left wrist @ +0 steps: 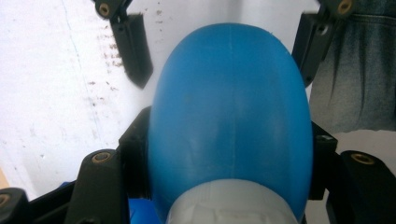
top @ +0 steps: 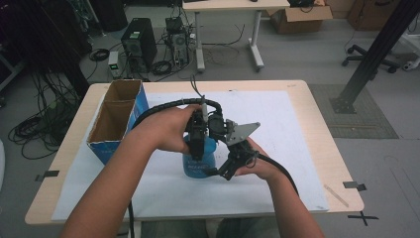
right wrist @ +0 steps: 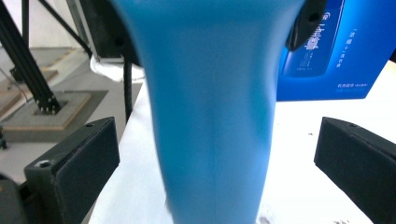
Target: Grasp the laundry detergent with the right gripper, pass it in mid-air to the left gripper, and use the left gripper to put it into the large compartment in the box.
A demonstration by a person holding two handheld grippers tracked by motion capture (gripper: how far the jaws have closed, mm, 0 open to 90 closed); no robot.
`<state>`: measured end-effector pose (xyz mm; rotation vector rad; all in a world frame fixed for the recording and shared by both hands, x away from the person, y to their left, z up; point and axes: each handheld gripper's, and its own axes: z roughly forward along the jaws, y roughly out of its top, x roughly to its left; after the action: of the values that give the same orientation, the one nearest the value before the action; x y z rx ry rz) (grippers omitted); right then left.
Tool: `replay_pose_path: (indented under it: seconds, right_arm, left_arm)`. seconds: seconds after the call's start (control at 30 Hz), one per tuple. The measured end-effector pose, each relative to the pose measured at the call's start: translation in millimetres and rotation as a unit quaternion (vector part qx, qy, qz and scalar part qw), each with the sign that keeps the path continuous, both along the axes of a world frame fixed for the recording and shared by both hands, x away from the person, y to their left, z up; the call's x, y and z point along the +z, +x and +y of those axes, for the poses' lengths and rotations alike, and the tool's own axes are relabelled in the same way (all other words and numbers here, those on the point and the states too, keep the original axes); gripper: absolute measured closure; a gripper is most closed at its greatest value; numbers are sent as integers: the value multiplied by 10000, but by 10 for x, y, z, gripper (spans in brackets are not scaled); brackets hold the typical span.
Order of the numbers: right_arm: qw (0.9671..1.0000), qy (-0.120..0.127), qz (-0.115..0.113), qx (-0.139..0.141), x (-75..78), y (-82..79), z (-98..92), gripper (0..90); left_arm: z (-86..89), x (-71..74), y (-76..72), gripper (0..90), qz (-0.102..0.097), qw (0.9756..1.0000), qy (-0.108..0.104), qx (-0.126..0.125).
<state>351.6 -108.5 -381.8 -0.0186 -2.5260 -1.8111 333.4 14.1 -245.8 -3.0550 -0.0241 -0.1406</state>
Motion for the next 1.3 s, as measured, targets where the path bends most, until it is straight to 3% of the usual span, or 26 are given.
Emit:
replay_pose_path:
  seconds: [0.27, 0.33, 0.47, 0.57, 0.6, 0.63, 0.67, 0.7, 0.73, 0.8, 0.9, 0.93, 0.97, 1.03, 1.07, 1.1, 1.17, 1.2, 1.23, 1.3]
  right_arm:
    - [10000, -42, -66, 28, 149, -4, -306, 0]
    - [9997, -190, -128, 115, 221, 7, -442, 1]
    - [9989, -446, -153, 16, 295, 32, -563, 0]
    - [9949, -939, -308, -176, 370, 72, -693, 2]
    - [9949, -939, -308, -176, 370, 72, -693, 2]
    - [9900, -1317, -434, -274, 400, 91, -748, 5]
    - [9900, -1317, -434, -274, 400, 91, -748, 5]
    - [9853, -1590, -504, -368, 420, 107, -786, 9]
    - [9853, -1590, -504, -368, 420, 107, -786, 9]
    - [9785, -1942, -509, -476, 437, 131, -853, 11]
    - [9710, -2266, -514, -563, 429, 148, -901, 14]
    - [9710, -2266, -514, -563, 429, 148, -901, 14]
    - [9667, -2441, -488, -601, 418, 153, -927, 17]
    - [9627, -2589, -448, -644, 405, 158, -955, 18]
    - [9627, -2589, -448, -644, 405, 158, -955, 18]
    - [9592, -2700, -427, -725, 399, 164, -989, 21]
    - [9564, -2799, -387, -744, 402, 166, -1022, 24]
    - [9564, -2799, -387, -744, 402, 166, -1022, 24]
    - [9522, -2924, -405, -783, 414, 166, -1057, 23]
    - [9490, -3020, -395, -814, 431, 161, -1082, 24]
  left_arm:
    - [39, 63, 41, 383, 38, 9998, -9, 204]
    - [54, 90, 54, 383, 38, 9996, 39, 277]
    - [73, 115, 91, 383, 68, 9990, 52, 449]
    - [101, 165, 156, 383, 103, 9974, 74, 711]
    - [101, 165, 156, 383, 103, 9974, 74, 711]
    - [127, 194, 199, 383, 155, 9959, 11, 890]
    - [127, 194, 199, 383, 155, 9959, 11, 890]
    - [158, 233, 246, 383, 178, 9944, -30, 1046]
    - [158, 233, 246, 383, 178, 9944, -30, 1046]
    - [202, 271, 294, 383, 179, 9921, -113, 1239]
    - [303, 363, 398, 383, 185, 9856, -269, 1657]
    - [303, 363, 398, 383, 185, 9856, -269, 1657]
    - [353, 402, 450, 383, 155, 9810, -301, 1910]
    - [401, 431, 498, 383, 95, 9754, -318, 2181]
    - [401, 431, 498, 383, 95, 9754, -318, 2181]
    - [448, 459, 544, 383, 45, 9696, -338, 2425]
    - [507, 503, 598, 383, -22, 9633, -332, 2664]
    - [507, 503, 598, 383, -22, 9633, -332, 2664]
    - [558, 551, 634, 383, -90, 9568, -340, 2885]
    - [608, 602, 668, 382, -150, 9490, -354, 3129]
